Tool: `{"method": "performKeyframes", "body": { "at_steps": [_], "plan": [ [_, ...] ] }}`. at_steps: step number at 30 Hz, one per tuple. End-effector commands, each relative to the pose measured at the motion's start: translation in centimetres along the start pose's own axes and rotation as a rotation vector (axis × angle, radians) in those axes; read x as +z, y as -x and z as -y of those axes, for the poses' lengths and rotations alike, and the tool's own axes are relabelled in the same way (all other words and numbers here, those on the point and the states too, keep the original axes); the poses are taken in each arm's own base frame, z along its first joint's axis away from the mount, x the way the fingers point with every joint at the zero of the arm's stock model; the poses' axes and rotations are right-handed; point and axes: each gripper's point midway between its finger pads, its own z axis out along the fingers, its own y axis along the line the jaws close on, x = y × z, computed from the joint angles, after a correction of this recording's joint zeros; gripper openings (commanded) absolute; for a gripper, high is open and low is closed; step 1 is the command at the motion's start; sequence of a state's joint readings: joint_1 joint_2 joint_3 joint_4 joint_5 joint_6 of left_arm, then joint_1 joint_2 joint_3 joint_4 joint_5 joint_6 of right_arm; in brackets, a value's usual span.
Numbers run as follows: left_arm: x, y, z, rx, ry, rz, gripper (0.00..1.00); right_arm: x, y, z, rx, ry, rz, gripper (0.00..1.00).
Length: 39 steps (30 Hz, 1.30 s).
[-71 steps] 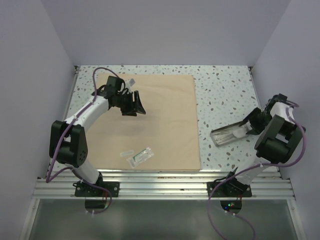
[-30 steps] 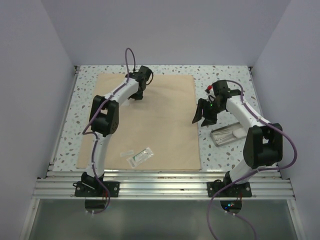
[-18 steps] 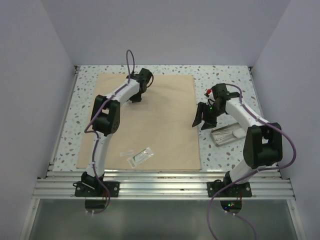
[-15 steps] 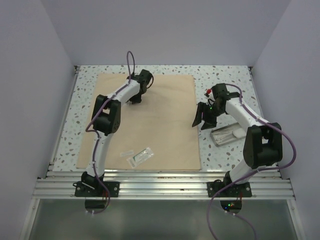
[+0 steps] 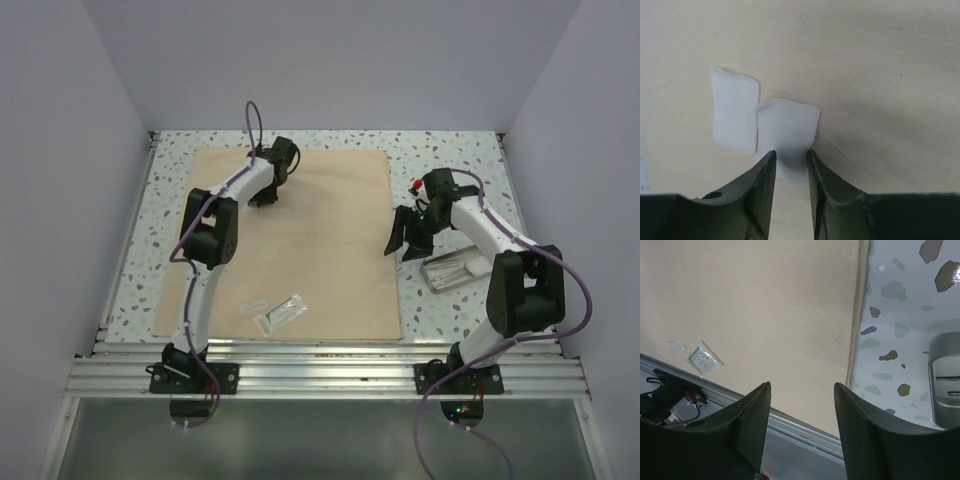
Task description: Prepare the surgical pack
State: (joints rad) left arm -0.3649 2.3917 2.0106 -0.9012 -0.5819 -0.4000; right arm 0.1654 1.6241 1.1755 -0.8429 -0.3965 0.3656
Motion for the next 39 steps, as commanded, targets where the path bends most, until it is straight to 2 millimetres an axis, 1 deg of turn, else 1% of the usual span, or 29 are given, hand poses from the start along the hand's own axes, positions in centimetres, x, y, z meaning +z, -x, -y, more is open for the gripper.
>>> {"method": "performKeyframes", "body": {
  "at_steps": [1, 5, 10, 13, 14, 19, 20, 23, 24, 27, 31, 33, 36, 39],
  "plan": [
    [1.4, 0.2, -0.1, -0.018, -0.014, -0.005, 0.35, -0.5, 0.5, -0.8, -0.03, 0.033, 0.024, 0.57],
    [1.3, 0.3, 0.4, -0.017, -0.04, -0.004, 0.29, -0.5, 0.6, -0.8, -0.028, 0.033, 0.027, 0.57],
    [0.2, 1.2, 0.7, -0.038, -0.09, 0.013, 0.26, -0.4, 0.5, -0.8, -0.028, 0.031, 0.026, 0.57],
    [-0.6, 1.9, 0.8, -0.05, -0.117, 0.025, 0.21, -0.3, 0.6, -0.8, -0.027, 0.034, 0.025, 0.57],
    [-0.8, 2.0, 0.8, -0.052, -0.122, 0.027, 0.18, -0.3, 0.6, -0.8, -0.024, 0.035, 0.025, 0.57],
    [-2.1, 3.4, 0.3, -0.074, -0.134, 0.05, 0.11, -0.2, 0.5, -0.8, -0.024, 0.036, 0.023, 0.57],
    [-2.2, 3.6, 0.1, -0.079, -0.135, 0.054, 0.08, -0.1, 0.4, -0.8, -0.025, 0.036, 0.018, 0.58],
    [-2.7, 4.4, -1.2, -0.104, -0.11, 0.076, 0.04, -0.1, 0.3, -0.8, -0.023, 0.038, 0.014, 0.58],
    [-3.0, 4.8, -1.8, -0.112, -0.097, 0.089, 0.04, 0.0, 0.2, -0.7, -0.021, 0.037, 0.011, 0.58],
    [-3.3, 5.7, -4.2, -0.131, -0.051, 0.11, 0.04, 0.0, 0.2, -0.7, -0.024, 0.036, 0.009, 0.58],
    [-2.8, 6.5, -7.9, -0.152, 0.012, 0.119, 0.04, 0.1, 0.1, -0.6, -0.03, 0.036, 0.0, 0.58],
    [-2.6, 6.8, -9.4, -0.15, 0.046, 0.128, 0.04, 0.2, 0.2, -0.6, -0.028, 0.038, -0.002, 0.58],
    [-2.3, 6.7, -10.6, -0.145, 0.07, 0.126, 0.04, 0.4, 0.2, -0.6, -0.024, 0.042, -0.005, 0.58],
    [-1.7, 6.4, -10.5, -0.137, 0.064, 0.115, 0.03, 0.5, 0.3, -0.7, -0.027, 0.041, -0.009, 0.58]
  ]
}}
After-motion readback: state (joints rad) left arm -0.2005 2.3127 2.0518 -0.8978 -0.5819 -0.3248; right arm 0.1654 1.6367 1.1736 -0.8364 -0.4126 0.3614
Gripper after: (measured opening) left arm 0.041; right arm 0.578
